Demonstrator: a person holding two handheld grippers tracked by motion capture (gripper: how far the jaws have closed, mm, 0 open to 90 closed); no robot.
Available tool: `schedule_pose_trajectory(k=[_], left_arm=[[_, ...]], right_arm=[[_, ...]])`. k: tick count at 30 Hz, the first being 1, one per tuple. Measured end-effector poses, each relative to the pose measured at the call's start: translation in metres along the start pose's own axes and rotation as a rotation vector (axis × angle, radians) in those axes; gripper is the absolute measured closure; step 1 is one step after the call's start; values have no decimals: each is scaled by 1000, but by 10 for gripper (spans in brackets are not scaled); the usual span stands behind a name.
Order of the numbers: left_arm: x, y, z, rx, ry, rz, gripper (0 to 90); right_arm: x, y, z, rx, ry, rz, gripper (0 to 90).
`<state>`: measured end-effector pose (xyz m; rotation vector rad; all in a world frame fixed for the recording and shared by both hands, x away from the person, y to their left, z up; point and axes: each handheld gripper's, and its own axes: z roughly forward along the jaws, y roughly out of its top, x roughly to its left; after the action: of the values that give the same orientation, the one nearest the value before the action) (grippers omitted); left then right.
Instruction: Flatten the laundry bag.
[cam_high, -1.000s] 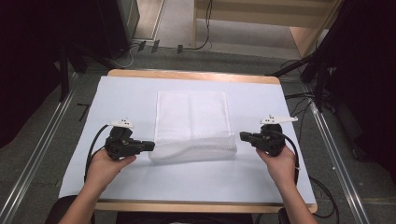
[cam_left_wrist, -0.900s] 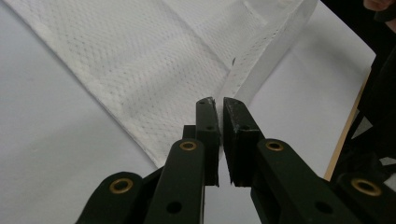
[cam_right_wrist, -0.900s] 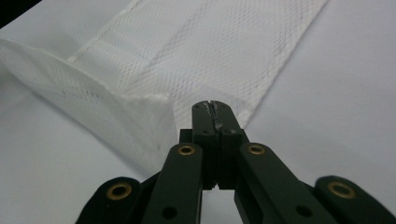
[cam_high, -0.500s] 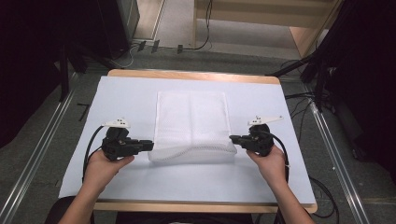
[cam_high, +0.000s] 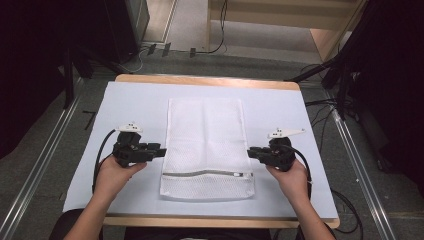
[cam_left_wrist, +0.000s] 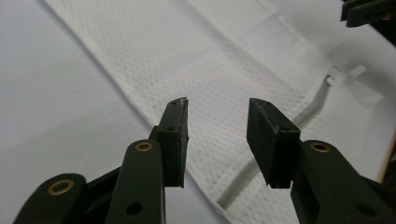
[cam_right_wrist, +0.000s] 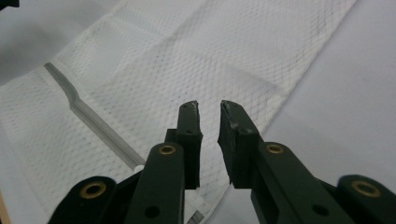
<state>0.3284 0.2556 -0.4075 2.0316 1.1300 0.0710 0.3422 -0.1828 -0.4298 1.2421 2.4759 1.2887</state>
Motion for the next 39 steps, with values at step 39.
schedule_pose_trajectory(k=[39], left_arm=[[35, 13, 60, 76, 141, -68, 900]], right_arm=[[-24, 15, 66, 120, -166, 43, 898]])
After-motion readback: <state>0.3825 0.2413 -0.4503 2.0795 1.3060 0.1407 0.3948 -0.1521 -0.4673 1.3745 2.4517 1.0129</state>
